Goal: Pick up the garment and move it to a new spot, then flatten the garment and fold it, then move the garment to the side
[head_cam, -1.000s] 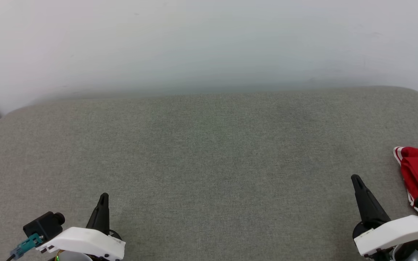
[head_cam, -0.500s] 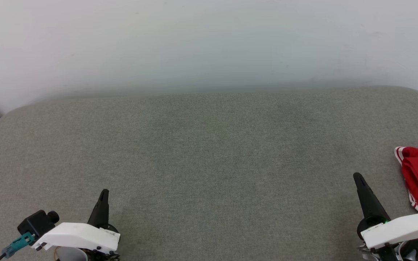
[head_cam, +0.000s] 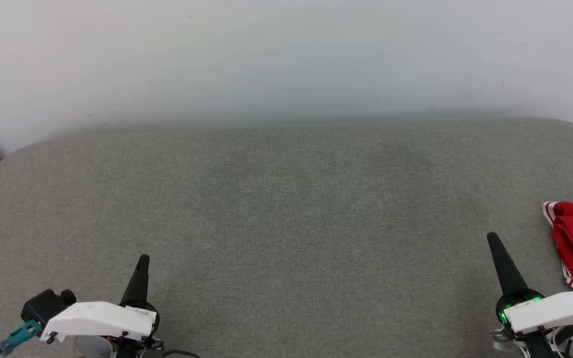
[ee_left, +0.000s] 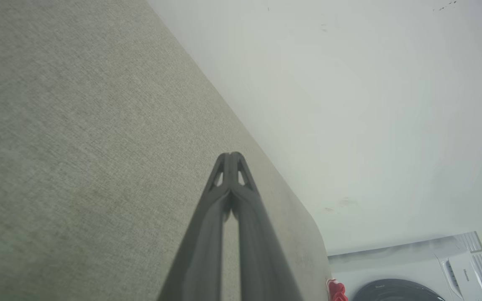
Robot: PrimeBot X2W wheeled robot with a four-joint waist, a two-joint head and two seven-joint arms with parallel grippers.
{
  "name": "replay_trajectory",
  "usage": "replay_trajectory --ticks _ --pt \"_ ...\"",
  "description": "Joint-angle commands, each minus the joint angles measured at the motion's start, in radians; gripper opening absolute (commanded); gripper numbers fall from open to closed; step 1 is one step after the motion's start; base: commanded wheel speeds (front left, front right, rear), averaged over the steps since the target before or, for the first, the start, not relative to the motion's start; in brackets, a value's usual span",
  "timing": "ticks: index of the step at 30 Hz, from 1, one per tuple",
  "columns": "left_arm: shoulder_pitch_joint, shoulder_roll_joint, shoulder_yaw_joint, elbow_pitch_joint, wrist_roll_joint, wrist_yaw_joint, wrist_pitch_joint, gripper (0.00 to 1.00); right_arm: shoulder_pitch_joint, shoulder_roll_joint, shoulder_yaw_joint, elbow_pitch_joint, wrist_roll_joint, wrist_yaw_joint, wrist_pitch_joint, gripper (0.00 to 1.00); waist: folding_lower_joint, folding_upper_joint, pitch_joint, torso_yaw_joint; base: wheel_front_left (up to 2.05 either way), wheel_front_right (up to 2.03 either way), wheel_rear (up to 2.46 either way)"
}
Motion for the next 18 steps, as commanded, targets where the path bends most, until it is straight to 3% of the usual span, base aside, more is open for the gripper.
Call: replay_trajectory --ticks 1,18 --pt "-0.025 -0.002 0.01 -0.006 -0.02 -0.008 0.004 0.0 -0.028 0.003 -0.005 -0.003 0.025 0.0 0.001 0.0 -0.0001 0.0 0.0 0.0 0.0 0.0 0.0" --pt "-0.042 -0.039 0.062 0.016 -0.152 -0.051 0.046 0.0 -0.047 0.012 -0.02 0.035 0.195 0.0 0.011 0.0 -0.0001 0.0 0.003 0.005 0.0 0.0 0.0"
